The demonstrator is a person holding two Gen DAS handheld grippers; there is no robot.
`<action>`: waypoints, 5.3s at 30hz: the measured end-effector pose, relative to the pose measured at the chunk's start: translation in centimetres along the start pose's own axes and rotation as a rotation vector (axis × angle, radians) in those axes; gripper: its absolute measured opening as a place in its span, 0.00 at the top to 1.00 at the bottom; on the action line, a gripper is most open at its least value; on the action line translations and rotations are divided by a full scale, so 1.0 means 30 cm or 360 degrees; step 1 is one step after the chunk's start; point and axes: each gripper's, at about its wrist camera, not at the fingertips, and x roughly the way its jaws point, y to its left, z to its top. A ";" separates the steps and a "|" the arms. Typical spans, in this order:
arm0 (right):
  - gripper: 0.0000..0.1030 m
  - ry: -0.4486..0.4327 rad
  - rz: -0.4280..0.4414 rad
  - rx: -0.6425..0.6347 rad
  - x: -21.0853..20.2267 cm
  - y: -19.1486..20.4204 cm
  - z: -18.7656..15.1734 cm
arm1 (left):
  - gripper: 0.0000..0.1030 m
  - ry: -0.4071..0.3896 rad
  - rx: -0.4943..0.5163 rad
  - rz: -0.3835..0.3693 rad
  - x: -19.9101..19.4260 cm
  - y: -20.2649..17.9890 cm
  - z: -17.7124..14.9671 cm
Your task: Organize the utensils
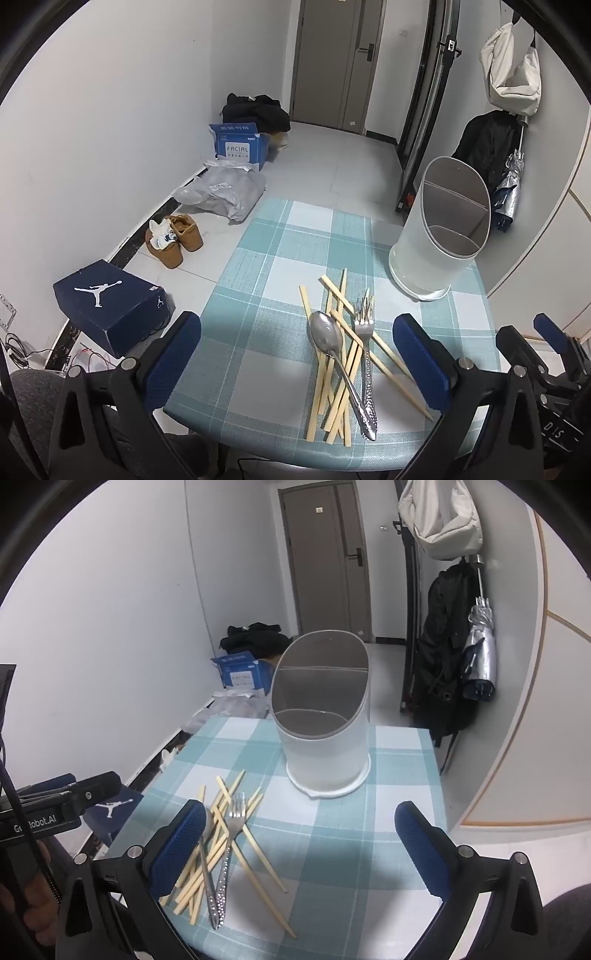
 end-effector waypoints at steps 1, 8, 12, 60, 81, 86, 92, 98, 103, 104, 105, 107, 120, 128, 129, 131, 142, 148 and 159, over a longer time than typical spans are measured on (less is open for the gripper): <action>0.00 0.0001 -0.0001 0.0001 0.001 -0.001 0.001 | 0.01 0.0001 -0.0001 0.0003 0.001 0.001 0.001; 0.00 -0.0018 -0.0015 0.0021 -0.002 -0.005 0.002 | 0.01 0.0014 -0.0008 -0.0025 0.009 -0.006 -0.005; 0.00 -0.0026 -0.0027 0.0027 -0.005 -0.007 0.004 | 0.01 0.0018 -0.0006 -0.0032 0.010 -0.008 -0.005; 0.01 -0.0005 0.0135 0.0040 0.022 0.007 -0.003 | 0.01 0.0107 -0.0093 -0.0121 0.052 0.046 0.011; 0.45 0.0674 0.0472 -0.0005 0.555 0.117 -0.012 | 0.01 0.0325 -0.0473 -0.0176 0.232 0.243 0.079; 0.59 0.0715 0.0499 -0.0028 0.621 0.138 -0.028 | 0.01 0.0368 -0.0422 -0.0140 0.259 0.238 0.073; 0.78 0.0702 0.0522 -0.0016 0.615 0.125 -0.018 | 0.01 0.0373 -0.0346 -0.0033 0.301 0.241 0.064; 0.96 0.0666 0.0595 0.0020 0.587 0.096 0.010 | 0.01 0.0460 -0.0286 -0.0117 0.336 0.199 0.043; 1.00 0.0643 0.0653 0.0051 0.561 0.068 0.010 | 0.01 0.0548 -0.0197 -0.0145 0.354 0.149 0.015; 1.00 0.0645 0.0658 0.0048 0.558 0.069 0.004 | 0.01 0.0562 -0.0195 -0.0144 0.354 0.145 0.009; 1.00 0.0644 0.0664 0.0049 0.546 0.062 0.000 | 0.01 0.0573 -0.0198 -0.0146 0.353 0.145 0.006; 0.98 0.0641 0.0664 0.0053 0.547 0.054 -0.007 | 0.01 0.0584 -0.0222 -0.0151 0.348 0.146 0.001; 0.67 0.0649 0.0612 -0.0008 0.569 0.094 -0.023 | 0.01 0.0561 -0.0295 -0.0111 0.342 0.199 -0.015; 0.84 0.0657 0.0537 -0.0096 0.608 0.184 -0.035 | 0.01 0.0554 -0.0322 -0.0110 0.344 0.222 -0.019; 0.84 0.0654 0.0531 -0.0096 0.608 0.184 -0.036 | 0.01 0.0555 -0.0322 -0.0111 0.344 0.223 -0.019; 0.85 0.0648 0.0527 -0.0067 0.602 0.152 -0.036 | 0.01 0.0555 -0.0322 -0.0112 0.343 0.225 -0.020; 0.99 0.0603 0.0571 0.0043 0.555 0.065 -0.007 | 0.01 0.0598 -0.0227 -0.0172 0.369 0.152 -0.020; 0.99 0.0478 0.0562 0.0037 0.480 0.020 0.038 | 0.08 0.0670 -0.0184 -0.0262 0.402 0.098 -0.028; 0.99 0.0373 0.0567 0.0045 0.410 -0.028 0.069 | 0.59 0.0708 0.0009 -0.0247 0.413 -0.014 -0.026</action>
